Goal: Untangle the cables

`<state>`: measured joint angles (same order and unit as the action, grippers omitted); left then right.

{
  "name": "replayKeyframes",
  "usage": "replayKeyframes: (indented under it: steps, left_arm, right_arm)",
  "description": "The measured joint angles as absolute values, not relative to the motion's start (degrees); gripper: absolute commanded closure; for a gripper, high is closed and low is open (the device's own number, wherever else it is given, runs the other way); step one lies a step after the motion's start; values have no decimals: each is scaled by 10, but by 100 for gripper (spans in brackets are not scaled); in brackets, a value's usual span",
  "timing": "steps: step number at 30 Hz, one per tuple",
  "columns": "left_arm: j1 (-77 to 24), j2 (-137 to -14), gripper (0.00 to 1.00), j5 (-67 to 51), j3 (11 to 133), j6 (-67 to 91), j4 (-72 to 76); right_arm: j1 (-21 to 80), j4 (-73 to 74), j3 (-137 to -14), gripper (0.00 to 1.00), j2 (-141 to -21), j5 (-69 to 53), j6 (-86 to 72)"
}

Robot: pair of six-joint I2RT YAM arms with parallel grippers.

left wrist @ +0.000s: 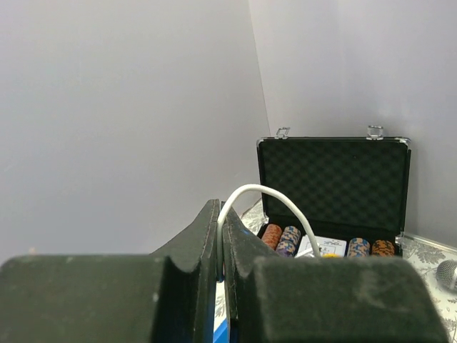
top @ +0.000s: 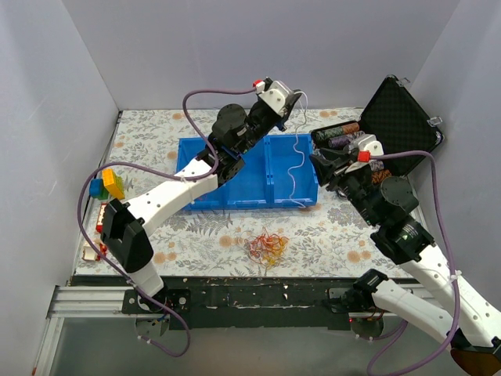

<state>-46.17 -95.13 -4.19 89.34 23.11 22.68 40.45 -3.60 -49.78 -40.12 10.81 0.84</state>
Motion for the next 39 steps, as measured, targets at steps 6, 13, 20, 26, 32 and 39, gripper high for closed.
replayKeyframes:
  steps: [6,13,20,26,32,39]
  left_arm:
    - [-447,-990,97,-36,923,236,232]
    - [-431,-1034,95,-42,989,241,229]
    - [-431,-1034,95,-69,1024,265,247]
    - [-432,-1034,94,-79,1075,294,251]
    - [-432,-1023,94,-91,1088,300,263]
    - [-432,-1021,94,-89,996,277,260]
  right_arm:
    - [404,-35,-497,63,-403,99,6]
    - [404,-36,-496,66,-402,99,2]
    - [404,-34,-488,66,-405,100,-4]
    - [404,-35,-488,66,-406,100,-8]
    - [404,-36,-488,66,-408,99,-11]
    - [404,-35,-478,67,-404,99,-11]
